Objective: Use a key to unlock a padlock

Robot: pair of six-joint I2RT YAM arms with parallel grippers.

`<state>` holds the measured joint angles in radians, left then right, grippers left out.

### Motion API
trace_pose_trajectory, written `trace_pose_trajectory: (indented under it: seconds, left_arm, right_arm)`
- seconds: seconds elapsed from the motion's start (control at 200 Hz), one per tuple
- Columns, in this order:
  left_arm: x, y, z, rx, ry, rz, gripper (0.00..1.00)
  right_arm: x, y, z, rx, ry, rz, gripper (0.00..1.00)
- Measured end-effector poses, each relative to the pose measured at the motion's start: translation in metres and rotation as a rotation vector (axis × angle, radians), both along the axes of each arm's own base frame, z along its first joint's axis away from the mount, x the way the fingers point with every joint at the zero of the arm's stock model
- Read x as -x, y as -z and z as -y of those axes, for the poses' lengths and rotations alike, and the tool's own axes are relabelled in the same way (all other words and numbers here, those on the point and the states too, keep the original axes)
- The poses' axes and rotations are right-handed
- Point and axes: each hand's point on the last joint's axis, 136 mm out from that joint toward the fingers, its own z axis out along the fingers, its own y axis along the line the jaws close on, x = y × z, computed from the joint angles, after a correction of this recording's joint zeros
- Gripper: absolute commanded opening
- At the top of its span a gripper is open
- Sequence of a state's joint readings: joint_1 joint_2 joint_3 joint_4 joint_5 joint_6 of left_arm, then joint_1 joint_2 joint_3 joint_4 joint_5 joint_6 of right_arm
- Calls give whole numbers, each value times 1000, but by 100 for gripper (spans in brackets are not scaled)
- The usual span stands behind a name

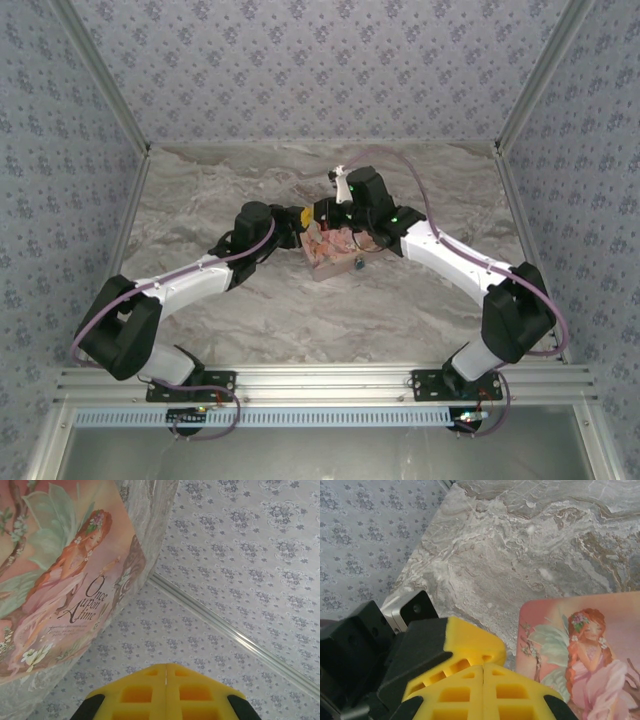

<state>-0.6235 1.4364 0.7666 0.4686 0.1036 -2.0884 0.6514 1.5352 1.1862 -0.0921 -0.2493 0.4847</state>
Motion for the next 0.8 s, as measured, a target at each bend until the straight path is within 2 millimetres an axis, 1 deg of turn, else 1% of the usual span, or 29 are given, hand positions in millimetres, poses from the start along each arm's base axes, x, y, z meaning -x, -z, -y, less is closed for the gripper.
trace_pose_trajectory:
  seconds: [0.095,0.16,0.22,0.305,0.4,0.48,0.59,0.67,0.8]
  left_arm:
    - [-1,-6,3,-14,24,5,0]
    - [-7,-20,5,-54,45,55,0]
    - [-17,-41,3,-106,52,135,0]
    - [-29,-79,2,-196,67,281,0]
    - [-33,-114,5,-303,100,434,0]
    - [-31,-137,10,-396,139,575,0]
    - [-21,-156,19,-505,197,735,0]
    - [-13,-167,25,-555,243,842,0]
    - [-1,-183,36,-571,314,991,0]
  right_arm:
    - [2,-2,4,-31,-9,-1,13]
    - [2,-9,11,-63,-7,10,18]
    - [2,-13,23,-87,4,11,24]
    - [-1,-23,39,-138,23,19,30]
    - [-4,-36,58,-222,37,36,36]
    - [-8,-46,75,-313,56,42,41]
    - [-12,-58,95,-414,66,57,48]
    - [-11,-71,100,-472,47,80,52]
    - [-2,-106,99,-573,-14,152,52]
